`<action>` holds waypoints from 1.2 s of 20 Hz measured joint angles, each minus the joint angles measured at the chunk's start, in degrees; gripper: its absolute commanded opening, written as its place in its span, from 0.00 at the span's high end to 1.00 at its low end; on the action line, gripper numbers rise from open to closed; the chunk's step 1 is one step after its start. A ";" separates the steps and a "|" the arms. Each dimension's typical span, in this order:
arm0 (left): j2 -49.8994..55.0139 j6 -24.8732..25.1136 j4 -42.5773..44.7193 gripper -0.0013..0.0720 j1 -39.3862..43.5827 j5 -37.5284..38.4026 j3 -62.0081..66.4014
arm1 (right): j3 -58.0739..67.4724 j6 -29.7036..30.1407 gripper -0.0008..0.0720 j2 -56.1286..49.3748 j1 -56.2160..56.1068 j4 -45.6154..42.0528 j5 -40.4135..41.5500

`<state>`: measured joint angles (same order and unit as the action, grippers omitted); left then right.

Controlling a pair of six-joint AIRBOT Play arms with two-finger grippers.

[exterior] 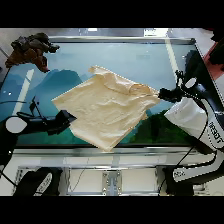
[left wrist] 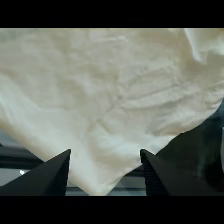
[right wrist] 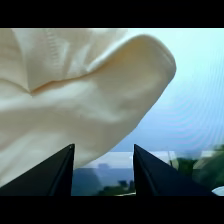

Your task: Fold the shirts.

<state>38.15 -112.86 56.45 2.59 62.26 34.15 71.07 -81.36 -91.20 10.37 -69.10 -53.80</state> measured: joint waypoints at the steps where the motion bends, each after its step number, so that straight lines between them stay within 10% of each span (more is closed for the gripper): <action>1: -0.66 -1.53 -0.85 0.36 0.00 -0.17 -1.88 | 0.00 0.15 0.38 -0.20 0.07 0.00 0.72; 24: 16.28 0.76 5.75 0.44 0.04 -8.37 -8.24 | 5.75 4.09 0.38 -0.63 0.07 0.39 -3.72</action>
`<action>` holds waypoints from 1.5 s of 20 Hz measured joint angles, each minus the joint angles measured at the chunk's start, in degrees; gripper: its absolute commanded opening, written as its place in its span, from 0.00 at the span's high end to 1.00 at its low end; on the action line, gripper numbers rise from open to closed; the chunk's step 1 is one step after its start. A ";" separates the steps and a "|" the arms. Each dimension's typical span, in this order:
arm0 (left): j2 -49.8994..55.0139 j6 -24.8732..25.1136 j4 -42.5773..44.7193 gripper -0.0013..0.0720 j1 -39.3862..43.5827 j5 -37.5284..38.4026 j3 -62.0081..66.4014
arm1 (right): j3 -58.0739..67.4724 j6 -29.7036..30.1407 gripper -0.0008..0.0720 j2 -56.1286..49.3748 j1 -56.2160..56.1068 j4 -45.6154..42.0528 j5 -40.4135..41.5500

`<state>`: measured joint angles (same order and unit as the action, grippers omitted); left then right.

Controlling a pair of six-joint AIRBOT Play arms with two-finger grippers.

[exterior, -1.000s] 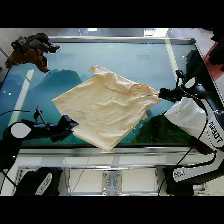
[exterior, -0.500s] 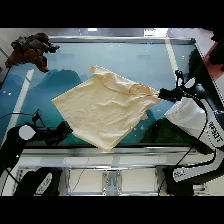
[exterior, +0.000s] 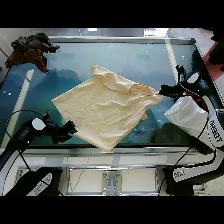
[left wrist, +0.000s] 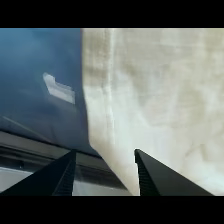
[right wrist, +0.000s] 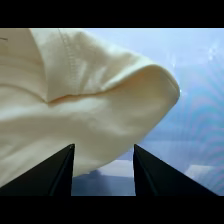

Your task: Fold the shirts.

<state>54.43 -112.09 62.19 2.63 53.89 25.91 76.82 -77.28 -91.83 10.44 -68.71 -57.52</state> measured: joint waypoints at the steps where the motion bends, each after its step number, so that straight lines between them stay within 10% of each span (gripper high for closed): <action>1: 0.72 0.07 0.02 0.44 0.00 -0.63 0.00 | 0.85 0.13 0.38 0.04 0.00 0.15 -0.24; 4: 3.32 0.96 -1.77 0.53 0.00 -2.40 0.00 | 2.56 0.31 0.38 0.04 0.00 0.42 -1.33; 7: 4.98 3.19 -6.23 0.97 0.00 -4.87 0.00 | 3.23 0.37 0.38 0.04 0.00 0.39 -2.08; 30: 5.97 17.86 -21.00 0.97 0.00 -13.73 6.16 | 8.11 -4.28 0.37 -12.59 4.55 6.47 4.61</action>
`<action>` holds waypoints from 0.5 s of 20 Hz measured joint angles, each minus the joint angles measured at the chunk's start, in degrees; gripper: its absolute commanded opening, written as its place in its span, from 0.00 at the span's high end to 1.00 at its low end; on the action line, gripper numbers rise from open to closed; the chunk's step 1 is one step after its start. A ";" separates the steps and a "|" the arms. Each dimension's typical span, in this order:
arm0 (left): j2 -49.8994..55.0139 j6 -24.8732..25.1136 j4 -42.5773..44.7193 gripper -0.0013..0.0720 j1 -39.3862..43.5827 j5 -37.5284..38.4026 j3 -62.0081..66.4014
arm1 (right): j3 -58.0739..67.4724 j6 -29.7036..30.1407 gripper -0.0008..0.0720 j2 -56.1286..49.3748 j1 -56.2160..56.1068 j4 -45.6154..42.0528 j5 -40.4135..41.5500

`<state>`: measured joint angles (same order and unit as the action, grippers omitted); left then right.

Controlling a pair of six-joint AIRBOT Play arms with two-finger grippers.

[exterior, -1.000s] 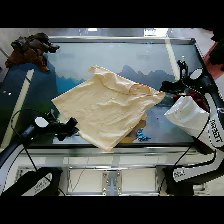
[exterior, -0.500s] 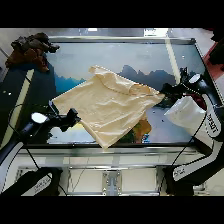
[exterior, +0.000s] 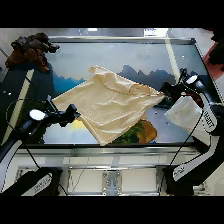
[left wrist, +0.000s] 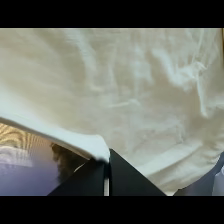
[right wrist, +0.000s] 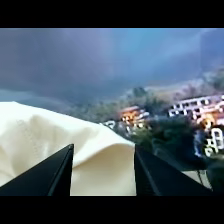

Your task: Fold the shirts.

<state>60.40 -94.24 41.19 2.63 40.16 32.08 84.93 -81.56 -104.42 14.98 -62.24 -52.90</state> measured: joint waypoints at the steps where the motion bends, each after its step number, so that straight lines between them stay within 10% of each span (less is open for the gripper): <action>1: 0.00 0.11 0.33 0.97 0.00 0.00 0.02 | 1.38 0.20 0.37 -0.09 0.28 -0.79 -1.07; 10: 0.00 0.17 1.16 0.97 0.00 -0.04 0.07 | 5.07 0.79 0.41 -3.91 0.00 -1.92 -7.10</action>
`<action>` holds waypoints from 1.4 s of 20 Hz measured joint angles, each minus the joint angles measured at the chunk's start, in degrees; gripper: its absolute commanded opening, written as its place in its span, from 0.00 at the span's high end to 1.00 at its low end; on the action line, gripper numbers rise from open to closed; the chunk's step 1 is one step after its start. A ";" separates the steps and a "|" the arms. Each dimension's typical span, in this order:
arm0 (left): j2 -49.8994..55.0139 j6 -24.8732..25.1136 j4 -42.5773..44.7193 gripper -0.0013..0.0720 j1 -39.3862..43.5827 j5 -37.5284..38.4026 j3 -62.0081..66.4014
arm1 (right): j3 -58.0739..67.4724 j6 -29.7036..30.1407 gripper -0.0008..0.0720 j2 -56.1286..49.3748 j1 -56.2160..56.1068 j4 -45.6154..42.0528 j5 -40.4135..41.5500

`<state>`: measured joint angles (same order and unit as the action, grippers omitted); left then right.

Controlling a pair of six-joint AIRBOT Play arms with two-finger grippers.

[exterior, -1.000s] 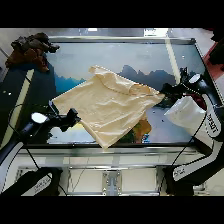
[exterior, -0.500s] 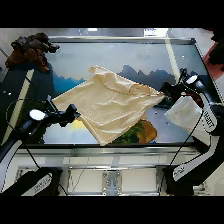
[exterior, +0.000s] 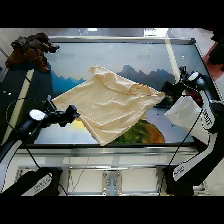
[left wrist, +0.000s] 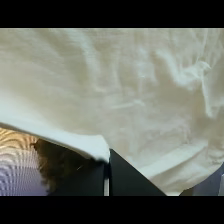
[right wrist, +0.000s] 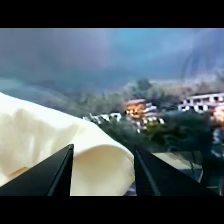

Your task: Fold the shirts.

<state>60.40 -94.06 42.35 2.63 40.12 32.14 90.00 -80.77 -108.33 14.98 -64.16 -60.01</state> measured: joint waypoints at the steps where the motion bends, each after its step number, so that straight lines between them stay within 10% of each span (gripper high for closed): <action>1: 0.00 0.02 0.00 0.97 0.00 0.00 0.00 | 0.04 0.35 0.58 -0.39 -0.11 0.46 -0.68; 2: 0.00 0.02 0.02 0.97 0.00 0.00 0.00 | 0.11 0.83 0.88 -0.63 -0.20 1.11 -0.92; 3: 0.00 0.02 0.02 0.97 0.00 -0.02 0.00 | 0.11 1.70 0.95 -0.87 -0.26 2.34 -1.92; 14: -0.68 10.36 5.81 0.97 -0.11 -6.60 23.45 | 4.44 6.67 0.96 15.21 -0.33 -1.33 -16.06; 28: 3.91 7.04 40.54 0.97 -0.11 26.60 65.00 | 5.27 4.20 0.96 49.00 -1.36 3.61 -25.07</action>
<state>64.31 -87.02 82.89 2.52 66.72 97.14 95.26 -76.58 -59.33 13.63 -60.55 -85.08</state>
